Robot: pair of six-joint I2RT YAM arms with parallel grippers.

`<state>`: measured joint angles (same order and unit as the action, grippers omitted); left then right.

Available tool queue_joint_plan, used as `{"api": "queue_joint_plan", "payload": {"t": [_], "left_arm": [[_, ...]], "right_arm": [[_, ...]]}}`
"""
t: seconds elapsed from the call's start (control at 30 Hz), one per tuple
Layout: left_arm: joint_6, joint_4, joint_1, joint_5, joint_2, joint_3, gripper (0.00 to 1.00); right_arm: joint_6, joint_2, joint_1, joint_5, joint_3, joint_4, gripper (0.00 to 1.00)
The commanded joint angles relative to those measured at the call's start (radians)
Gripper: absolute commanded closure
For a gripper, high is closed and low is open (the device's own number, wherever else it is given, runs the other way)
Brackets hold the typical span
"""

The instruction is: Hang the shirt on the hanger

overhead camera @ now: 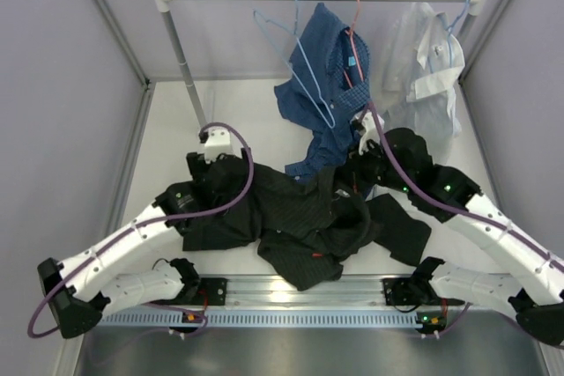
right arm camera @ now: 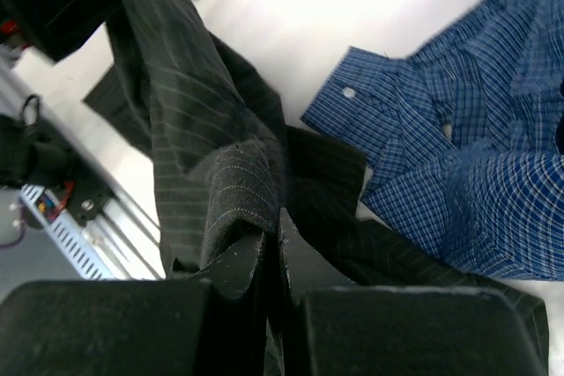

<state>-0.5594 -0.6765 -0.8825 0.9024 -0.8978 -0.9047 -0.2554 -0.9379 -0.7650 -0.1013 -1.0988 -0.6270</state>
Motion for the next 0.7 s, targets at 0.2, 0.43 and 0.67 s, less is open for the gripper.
{"api": "queue_joint_plan", "payload": {"t": [0.2,0.43,0.67], "left_arm": [[-0.136,0.173,-0.019,-0.601,-0.012,-0.102,0.02],[-0.013,0.541,-0.278,-0.601,-0.024,0.024,0.07],[-0.007,0.656,-0.418,-0.319,-0.183,0.027,0.17]], "right_arm": [[-0.123,-0.160,-0.103,0.316,-0.047,0.036,1.00],[-0.154,-0.223,-0.119,0.390,-0.073,0.033,1.00],[-0.171,-0.220,-0.132,0.377,-0.087,0.036,1.00]]}}
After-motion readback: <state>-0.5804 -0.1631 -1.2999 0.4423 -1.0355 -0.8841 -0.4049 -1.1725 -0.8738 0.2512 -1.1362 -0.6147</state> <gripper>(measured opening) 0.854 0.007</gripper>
